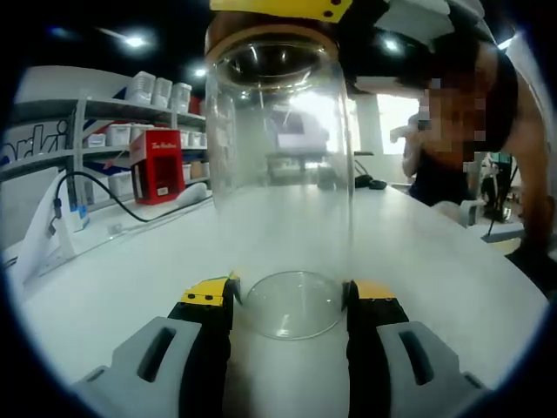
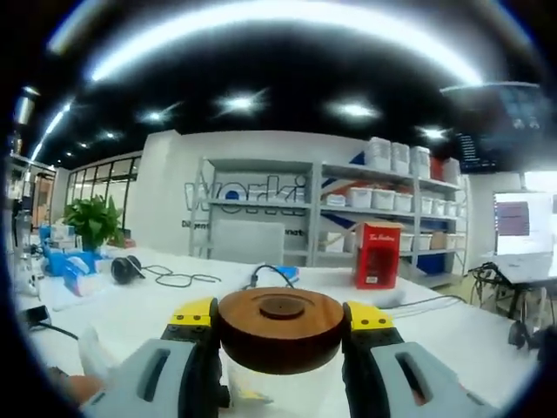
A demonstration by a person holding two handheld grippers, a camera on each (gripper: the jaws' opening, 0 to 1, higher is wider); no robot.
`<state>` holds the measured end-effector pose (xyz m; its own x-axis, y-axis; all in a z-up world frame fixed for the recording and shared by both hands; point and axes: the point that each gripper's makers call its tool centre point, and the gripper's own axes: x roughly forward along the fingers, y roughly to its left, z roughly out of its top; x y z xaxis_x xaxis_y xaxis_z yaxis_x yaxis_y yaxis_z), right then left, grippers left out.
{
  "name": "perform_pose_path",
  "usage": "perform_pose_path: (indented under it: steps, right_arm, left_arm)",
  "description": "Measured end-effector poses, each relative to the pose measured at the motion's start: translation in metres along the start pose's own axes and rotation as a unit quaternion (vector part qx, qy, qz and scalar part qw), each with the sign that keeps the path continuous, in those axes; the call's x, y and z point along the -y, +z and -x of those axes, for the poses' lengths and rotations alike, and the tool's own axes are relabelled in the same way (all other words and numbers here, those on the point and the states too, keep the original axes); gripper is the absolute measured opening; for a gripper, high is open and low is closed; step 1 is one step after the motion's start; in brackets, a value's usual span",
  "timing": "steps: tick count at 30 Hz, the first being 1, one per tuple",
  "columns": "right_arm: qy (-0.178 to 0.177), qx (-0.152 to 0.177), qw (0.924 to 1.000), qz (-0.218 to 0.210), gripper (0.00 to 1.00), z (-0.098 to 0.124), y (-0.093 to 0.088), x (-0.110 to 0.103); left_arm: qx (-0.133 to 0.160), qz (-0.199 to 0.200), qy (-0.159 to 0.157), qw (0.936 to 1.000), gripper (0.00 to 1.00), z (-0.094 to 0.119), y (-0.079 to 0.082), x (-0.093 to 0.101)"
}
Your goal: Clamp the coffee can twist off the lid put the lid on the table pick up the lid cover the can tighten the lid
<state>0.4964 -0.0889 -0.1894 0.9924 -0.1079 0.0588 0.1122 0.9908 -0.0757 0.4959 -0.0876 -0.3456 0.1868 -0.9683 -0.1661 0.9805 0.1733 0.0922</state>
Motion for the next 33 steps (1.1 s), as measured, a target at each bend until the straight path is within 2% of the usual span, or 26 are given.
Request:
perform_pose_path:
  steps: [6,15,20,24,29,33]
  right_arm:
    - [-0.024,-0.001,0.9997,0.010,0.51,0.002,0.000,0.001]
    - [-0.014,0.003,0.9998,0.012,0.51,0.001,0.000,0.003]
    - [0.005,0.001,0.9999,0.009,0.51,0.002,0.000,0.003]
    - [0.034,-0.007,0.9993,0.011,0.52,0.001,0.000,0.001]
    - [0.093,-0.024,0.9954,-0.001,0.61,0.002,-0.004,-0.009]
    - [0.106,-0.015,0.9942,0.013,0.62,0.007,0.000,-0.007]
  left_arm:
    - [0.000,0.000,-0.001,1.0000,0.43,-0.001,0.000,0.001]
    - [0.001,-0.001,-0.002,1.0000,0.43,-0.001,0.001,0.003]
    - [0.001,-0.001,-0.003,1.0000,0.43,-0.001,0.001,0.004]
    - [0.001,-0.001,-0.003,1.0000,0.43,-0.001,0.001,0.005]
    - [0.001,0.000,-0.003,1.0000,0.43,0.000,0.002,0.007]
    - [0.001,0.000,-0.004,1.0000,0.43,0.001,0.002,0.008]
